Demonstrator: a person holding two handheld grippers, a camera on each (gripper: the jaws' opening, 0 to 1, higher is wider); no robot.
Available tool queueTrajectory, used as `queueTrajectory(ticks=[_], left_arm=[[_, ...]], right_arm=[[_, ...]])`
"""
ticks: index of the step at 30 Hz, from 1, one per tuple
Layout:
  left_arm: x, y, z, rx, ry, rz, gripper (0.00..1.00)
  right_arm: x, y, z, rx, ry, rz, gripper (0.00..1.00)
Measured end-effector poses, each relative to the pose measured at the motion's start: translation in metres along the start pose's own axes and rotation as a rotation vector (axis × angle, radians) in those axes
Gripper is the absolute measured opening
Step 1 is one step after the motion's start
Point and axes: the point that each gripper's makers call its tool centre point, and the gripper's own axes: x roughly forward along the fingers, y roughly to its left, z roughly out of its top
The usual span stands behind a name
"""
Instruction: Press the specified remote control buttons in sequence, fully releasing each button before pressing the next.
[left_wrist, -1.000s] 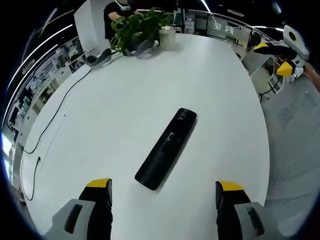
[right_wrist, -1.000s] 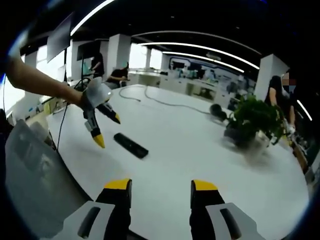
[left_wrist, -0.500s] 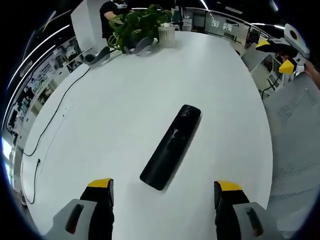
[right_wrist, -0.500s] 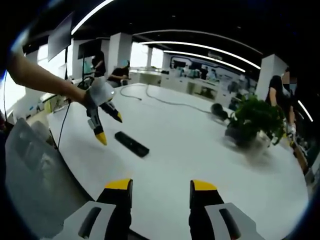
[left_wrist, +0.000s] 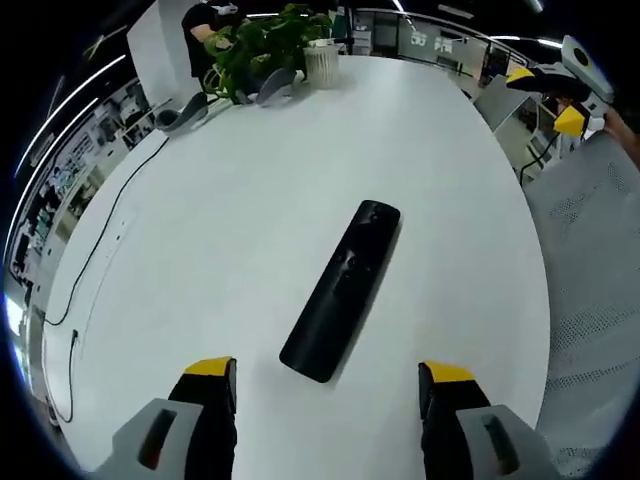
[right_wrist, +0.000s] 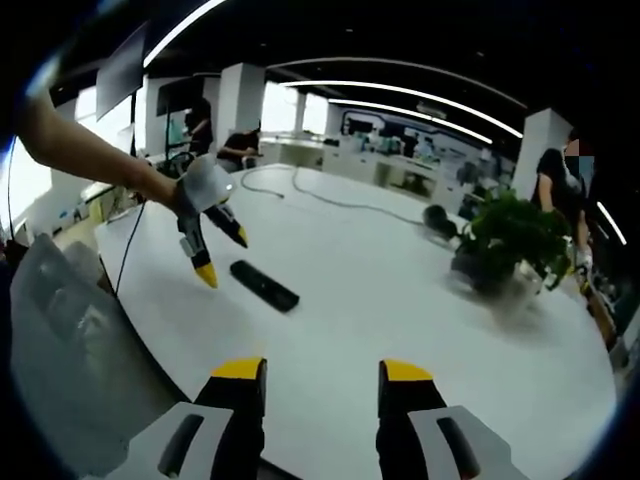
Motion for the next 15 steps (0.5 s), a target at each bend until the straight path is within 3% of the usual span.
queueTrajectory(ticks=[15], left_arm=[[0.0089, -0.0033, -0.0006, 0.044, 0.026, -0.023, 0.66]], right_arm=[[0.0009, 0.0014, -0.001, -0.002, 0.006, 0.008, 0.4]])
